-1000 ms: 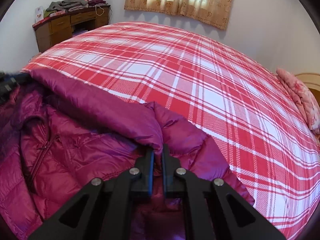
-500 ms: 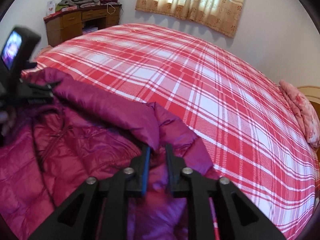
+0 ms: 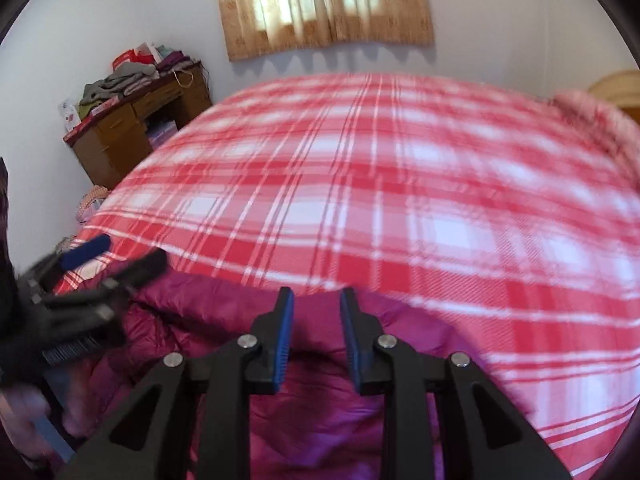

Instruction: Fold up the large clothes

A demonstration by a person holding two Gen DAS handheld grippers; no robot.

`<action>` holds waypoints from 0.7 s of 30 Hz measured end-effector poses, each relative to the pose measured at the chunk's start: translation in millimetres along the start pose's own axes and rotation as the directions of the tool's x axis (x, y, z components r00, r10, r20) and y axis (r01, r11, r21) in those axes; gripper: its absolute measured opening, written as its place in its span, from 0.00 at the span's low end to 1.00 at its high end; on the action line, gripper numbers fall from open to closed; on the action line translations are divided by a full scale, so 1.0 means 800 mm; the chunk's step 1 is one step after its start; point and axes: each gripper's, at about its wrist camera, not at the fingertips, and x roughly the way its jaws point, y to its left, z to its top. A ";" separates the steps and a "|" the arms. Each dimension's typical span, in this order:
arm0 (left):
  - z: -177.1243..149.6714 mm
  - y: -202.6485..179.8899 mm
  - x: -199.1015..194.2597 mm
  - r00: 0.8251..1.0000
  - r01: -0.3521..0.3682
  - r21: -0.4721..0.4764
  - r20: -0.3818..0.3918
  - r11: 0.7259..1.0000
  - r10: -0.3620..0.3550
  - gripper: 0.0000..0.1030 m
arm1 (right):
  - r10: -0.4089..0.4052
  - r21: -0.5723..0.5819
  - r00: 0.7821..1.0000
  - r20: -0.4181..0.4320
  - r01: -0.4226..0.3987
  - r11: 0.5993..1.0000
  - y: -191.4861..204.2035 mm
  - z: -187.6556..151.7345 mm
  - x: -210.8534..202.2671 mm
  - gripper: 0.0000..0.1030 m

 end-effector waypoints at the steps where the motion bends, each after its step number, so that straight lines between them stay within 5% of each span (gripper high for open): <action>1: -0.011 -0.002 0.015 0.999 -0.017 0.010 -0.029 1.000 0.017 0.96 | -0.003 -0.001 1.000 -0.008 0.003 1.000 0.001 -0.005 0.006 0.27; 6: -0.032 -0.005 0.034 0.997 -0.047 0.015 -0.053 0.999 0.047 0.96 | -0.006 -0.014 1.000 -0.028 0.005 1.000 -0.003 -0.042 0.033 0.24; 21: -0.040 -0.010 0.056 0.987 -0.090 0.062 -0.128 0.994 0.098 0.96 | 0.022 0.023 0.999 -0.024 -0.021 1.000 -0.014 -0.046 0.043 0.23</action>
